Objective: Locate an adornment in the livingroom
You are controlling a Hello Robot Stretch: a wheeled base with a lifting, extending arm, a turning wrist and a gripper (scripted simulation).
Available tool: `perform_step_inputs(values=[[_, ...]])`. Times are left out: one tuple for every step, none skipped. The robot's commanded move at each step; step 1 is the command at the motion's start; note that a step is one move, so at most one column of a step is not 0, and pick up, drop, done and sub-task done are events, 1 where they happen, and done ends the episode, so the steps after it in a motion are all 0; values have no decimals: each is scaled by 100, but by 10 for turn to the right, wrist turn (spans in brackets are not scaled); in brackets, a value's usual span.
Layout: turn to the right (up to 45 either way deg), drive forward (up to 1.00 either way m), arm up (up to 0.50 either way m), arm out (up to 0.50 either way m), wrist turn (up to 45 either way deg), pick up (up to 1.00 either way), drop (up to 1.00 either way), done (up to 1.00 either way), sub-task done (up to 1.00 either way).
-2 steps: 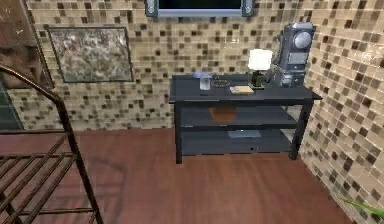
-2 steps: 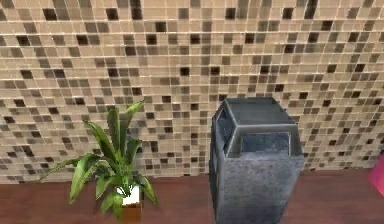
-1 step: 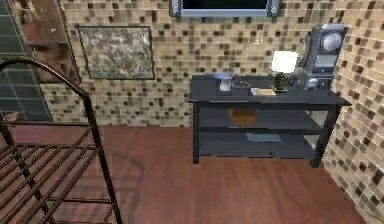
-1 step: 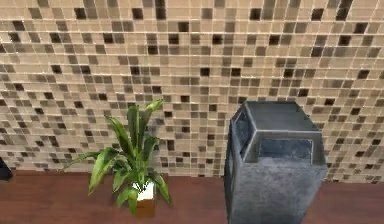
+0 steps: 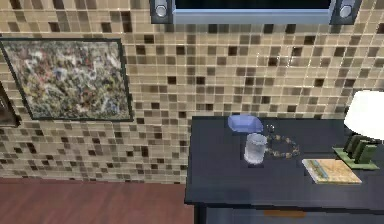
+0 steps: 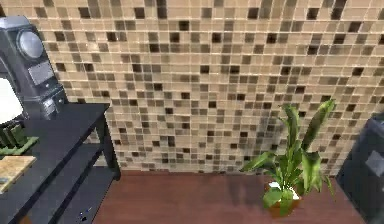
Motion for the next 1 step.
perform_step_inputs(values=[[-180,0,0,0,0,0,0,0,0]])
